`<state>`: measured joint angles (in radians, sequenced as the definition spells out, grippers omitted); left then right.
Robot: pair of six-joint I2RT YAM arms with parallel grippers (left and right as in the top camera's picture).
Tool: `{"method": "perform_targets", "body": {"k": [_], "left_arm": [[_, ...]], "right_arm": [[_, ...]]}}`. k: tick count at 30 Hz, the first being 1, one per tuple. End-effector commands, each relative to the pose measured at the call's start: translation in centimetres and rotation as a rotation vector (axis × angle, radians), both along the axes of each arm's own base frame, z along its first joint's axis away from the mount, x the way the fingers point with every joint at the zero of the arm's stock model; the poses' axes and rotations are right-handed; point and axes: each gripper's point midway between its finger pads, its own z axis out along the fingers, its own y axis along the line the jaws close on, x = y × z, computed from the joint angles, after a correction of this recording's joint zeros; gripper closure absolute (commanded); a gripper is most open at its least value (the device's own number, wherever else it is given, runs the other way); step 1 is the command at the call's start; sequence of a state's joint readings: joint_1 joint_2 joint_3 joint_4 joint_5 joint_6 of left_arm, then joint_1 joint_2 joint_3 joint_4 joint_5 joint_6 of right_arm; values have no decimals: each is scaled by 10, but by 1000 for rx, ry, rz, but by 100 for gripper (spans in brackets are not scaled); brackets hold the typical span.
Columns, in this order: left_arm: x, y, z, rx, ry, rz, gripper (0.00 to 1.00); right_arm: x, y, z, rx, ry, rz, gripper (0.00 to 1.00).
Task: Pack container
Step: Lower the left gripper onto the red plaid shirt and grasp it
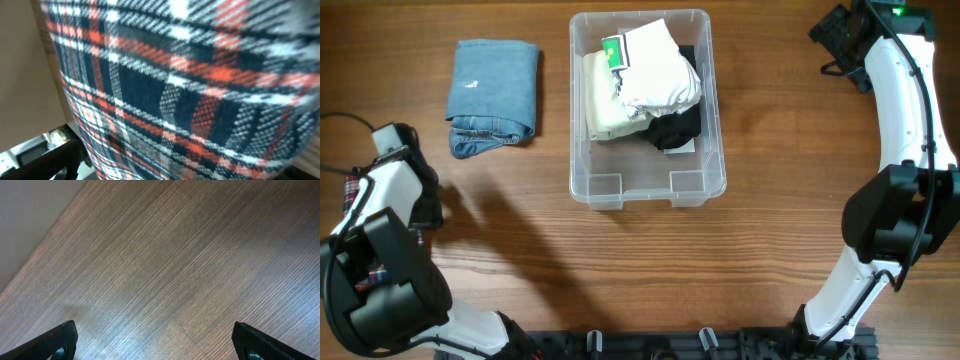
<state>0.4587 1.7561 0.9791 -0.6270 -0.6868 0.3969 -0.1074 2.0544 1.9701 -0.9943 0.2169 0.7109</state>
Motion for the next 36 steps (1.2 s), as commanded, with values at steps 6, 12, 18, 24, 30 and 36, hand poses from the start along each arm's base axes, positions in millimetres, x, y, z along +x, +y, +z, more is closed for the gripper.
{"method": "perform_targets", "body": {"k": [6, 12, 18, 24, 30, 36], "left_arm": [[-10, 4, -22, -171, -108, 97, 0], [-14, 8, -26, -173, 20, -30, 1], [-7, 5, -55, -212, -13, 14, 0], [0, 2, -58, -239, -48, 5, 0], [-1, 1, -58, -242, -44, 6, 0], [-1, 2, -58, -241, -44, 6, 50]], "right_arm": [[1, 2, -8, 11, 13, -4, 0], [1, 2, -8, 11, 13, -4, 0], [1, 2, -8, 11, 13, -4, 0], [1, 2, -8, 11, 13, -4, 0], [1, 2, -8, 11, 13, -4, 0], [1, 3, -8, 11, 13, -3, 0]]}}
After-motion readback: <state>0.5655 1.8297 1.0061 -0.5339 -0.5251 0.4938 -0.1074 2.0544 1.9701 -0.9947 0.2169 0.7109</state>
